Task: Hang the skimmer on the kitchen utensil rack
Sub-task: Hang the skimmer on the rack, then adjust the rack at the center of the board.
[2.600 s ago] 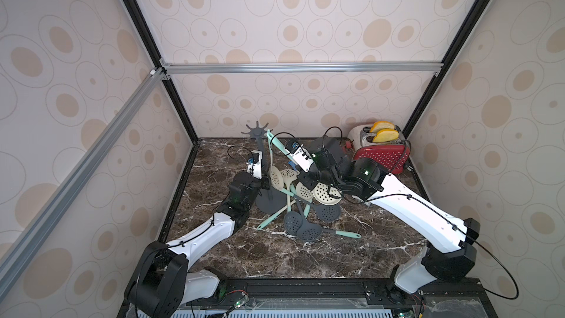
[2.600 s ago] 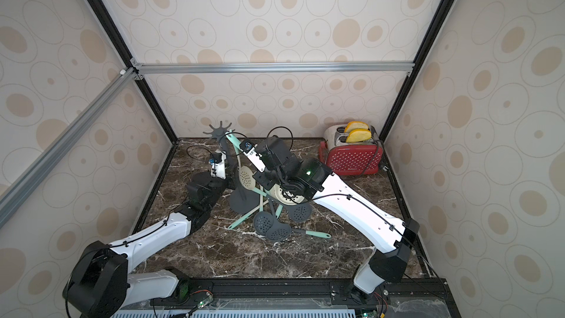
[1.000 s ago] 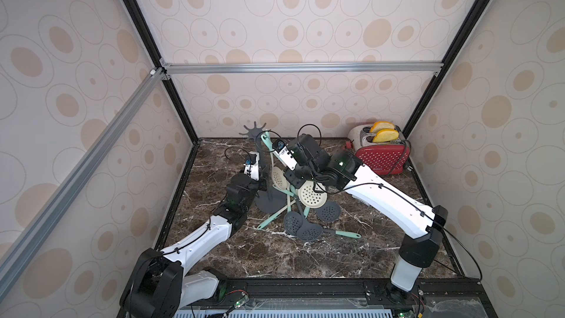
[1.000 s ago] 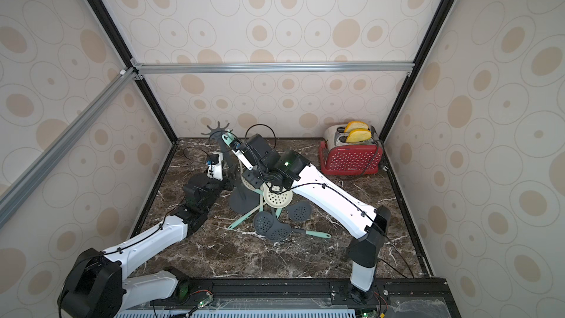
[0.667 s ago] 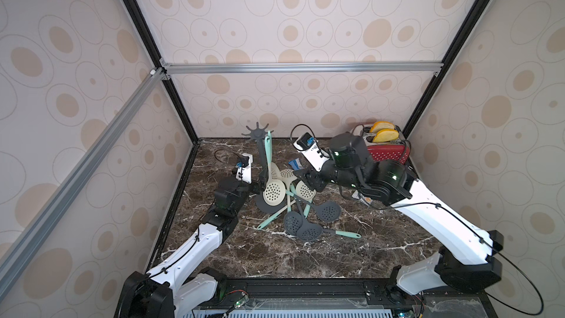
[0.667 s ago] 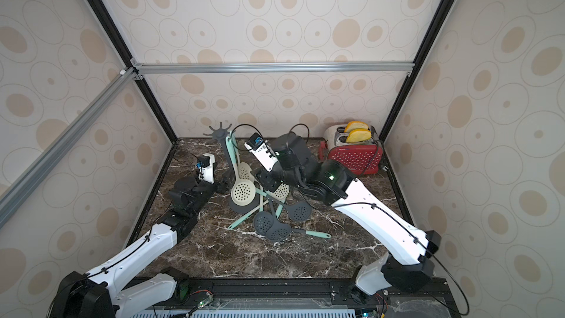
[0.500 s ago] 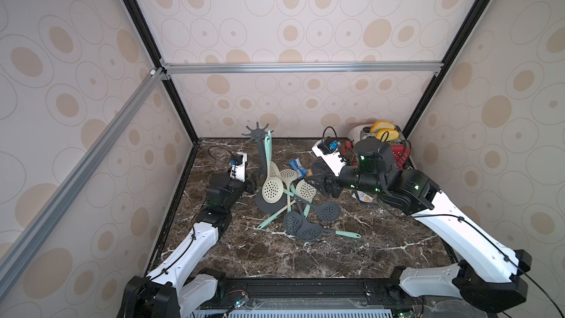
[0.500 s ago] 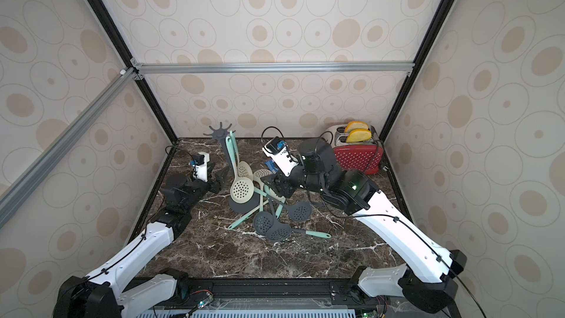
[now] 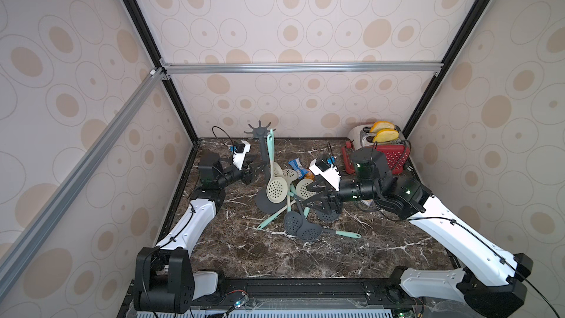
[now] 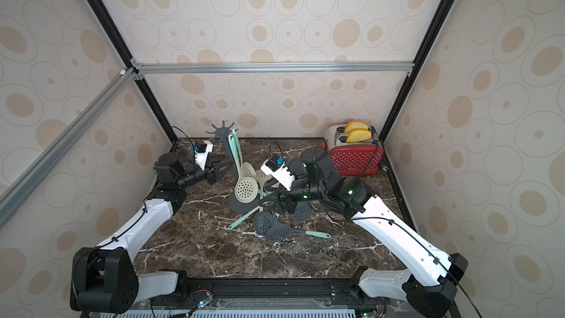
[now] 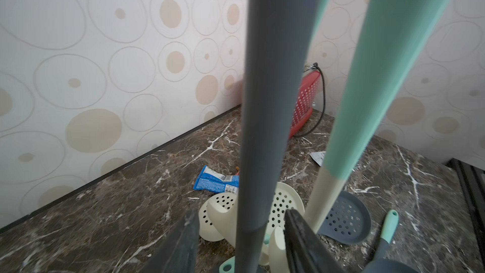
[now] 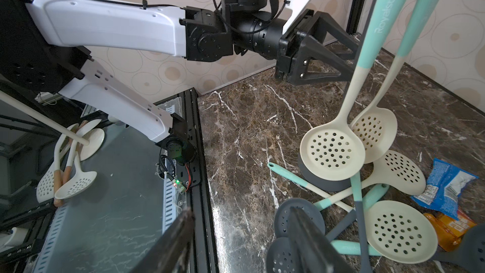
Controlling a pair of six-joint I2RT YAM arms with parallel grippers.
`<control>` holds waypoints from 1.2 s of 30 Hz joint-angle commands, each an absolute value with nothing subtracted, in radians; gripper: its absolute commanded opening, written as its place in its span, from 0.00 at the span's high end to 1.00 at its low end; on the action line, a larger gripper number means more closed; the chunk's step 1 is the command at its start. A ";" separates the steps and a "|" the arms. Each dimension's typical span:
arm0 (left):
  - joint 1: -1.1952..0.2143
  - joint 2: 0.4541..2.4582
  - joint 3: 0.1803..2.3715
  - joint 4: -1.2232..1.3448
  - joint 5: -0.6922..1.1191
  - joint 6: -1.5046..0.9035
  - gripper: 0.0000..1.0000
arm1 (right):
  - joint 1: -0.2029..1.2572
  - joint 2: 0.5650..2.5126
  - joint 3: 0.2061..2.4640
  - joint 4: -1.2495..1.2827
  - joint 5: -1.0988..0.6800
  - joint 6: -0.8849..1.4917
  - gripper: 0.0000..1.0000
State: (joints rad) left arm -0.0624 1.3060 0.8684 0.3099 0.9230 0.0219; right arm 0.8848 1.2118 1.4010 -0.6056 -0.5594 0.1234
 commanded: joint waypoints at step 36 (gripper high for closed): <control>-0.200 1.254 0.723 0.531 0.285 0.009 1.00 | 0.882 1.064 1.175 -0.598 -0.132 0.280 0.43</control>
